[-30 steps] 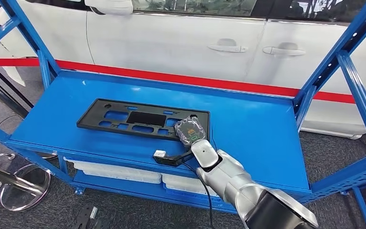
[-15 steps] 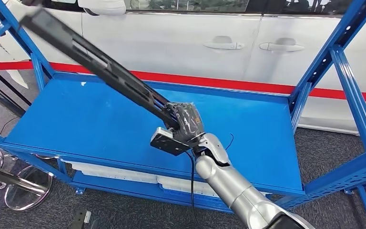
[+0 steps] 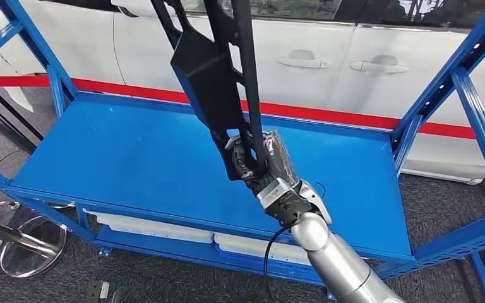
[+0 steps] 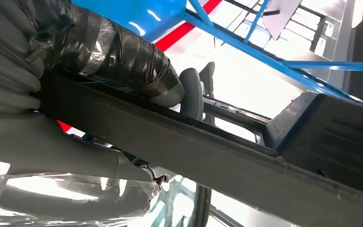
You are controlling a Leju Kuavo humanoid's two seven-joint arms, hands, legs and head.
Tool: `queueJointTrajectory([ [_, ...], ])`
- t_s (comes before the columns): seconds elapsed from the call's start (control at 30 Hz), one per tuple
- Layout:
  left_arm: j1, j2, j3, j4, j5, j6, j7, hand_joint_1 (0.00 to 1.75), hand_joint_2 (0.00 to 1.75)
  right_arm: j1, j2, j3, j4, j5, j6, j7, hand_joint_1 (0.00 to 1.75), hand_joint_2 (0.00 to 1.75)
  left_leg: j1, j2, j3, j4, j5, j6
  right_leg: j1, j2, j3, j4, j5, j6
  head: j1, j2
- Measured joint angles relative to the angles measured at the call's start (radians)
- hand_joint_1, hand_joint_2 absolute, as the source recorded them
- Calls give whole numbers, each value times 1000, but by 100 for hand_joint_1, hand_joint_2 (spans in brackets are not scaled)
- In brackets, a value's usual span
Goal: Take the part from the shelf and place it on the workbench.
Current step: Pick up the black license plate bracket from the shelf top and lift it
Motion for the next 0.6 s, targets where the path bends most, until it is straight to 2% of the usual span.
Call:
queueJointTrajectory([
  [0.07, -1, 0, 0, 0, 0, -1, 0, 0, 0, 3, -7, 0, -20, 0, 0, -1, 175, 175, -1, -2, 0, 8, -7, -7, -2, 0, 63, -137, 62, -3, 0, 0],
  [0.1, -1, 0, 1, 0, 0, -1, 0, 0, 0, 4, -9, 0, -27, 0, 0, -1, 175, 175, -3, -2, -2, 13, -10, -12, -1, 1, 82, -181, 75, -5, 0, 0],
  [0.13, -1, 0, 1, 0, 0, -1, -1, 0, 0, 4, -10, 0, -33, 0, 0, -1, 175, 175, -4, -3, -4, 16, -12, -16, 0, 1, 90, -200, 77, -7, 0, 0],
  [0.2, 0, 1, 1, 0, 0, -1, -1, 0, 0, 7, -14, 0, -41, 0, 0, -1, 175, 175, -5, -3, -5, 16, -12, -23, 3, 3, 89, -200, 75, -13, 0, 0],
  [0.27, 0, 2, 1, 0, 0, -1, -2, 0, 0, 10, -18, 0, -48, 0, 0, 0, 175, 175, -3, -3, -5, 18, -17, -34, 3, 3, 91, -204, 77, -24, 0, 0],
  [0.3, 0, 2, 1, 0, 0, -1, -2, 0, 0, 10, -19, 0, -52, 0, 0, -1, 175, 175, -2, -3, -11, 33, -30, -39, 2, 2, 93, -208, 79, -31, 0, 0],
  [0.37, -1, 2, 1, 0, -1, -2, -2, 0, 0, 10, -20, 0, -60, 0, 1, -1, 175, 175, -1, -2, -49, 121, -83, -47, -1, 0, 96, -213, 81, -40, 0, 0],
  [0.43, 0, 3, 1, 0, -1, -2, -2, 0, 0, 13, -21, 0, -63, 0, 1, -1, 175, 175, -1, -2, -111, 253, -140, -52, 2, -1, 95, -212, 80, -44, 0, 0],
  [0.47, 1, 3, 1, 0, -1, -2, -2, 0, 0, 14, -22, 0, -63, 0, 1, -1, 175, 175, -1, -2, -131, 293, -147, -52, 4, -1, 95, -211, 80, -45, 0, 0],
  [0.5, 2, 3, 1, 0, -1, -2, -2, 0, 0, 16, -22, 0, -63, -2, 2, 0, 175, 175, -1, -2, -134, 295, -135, -50, 5, 0, 95, -210, 79, -45, 0, 0],
  [0.53, 3, 3, 1, 0, 0, -2, -2, 0, 0, 17, -23, 0, -64, -11, 11, 0, 175, 175, -1, -2, -117, 255, -104, -46, 7, 1, 96, -209, 78, -46, 0, 0],
  [0.6, 3, 4, 3, 0, 3, -7, -5, 0, 0, 18, -25, 0, -71, -73, 72, -2, 175, 175, -4, -2, -51, 116, -36, -35, 10, 2, 98, -207, 76, -45, 0, 0],
])
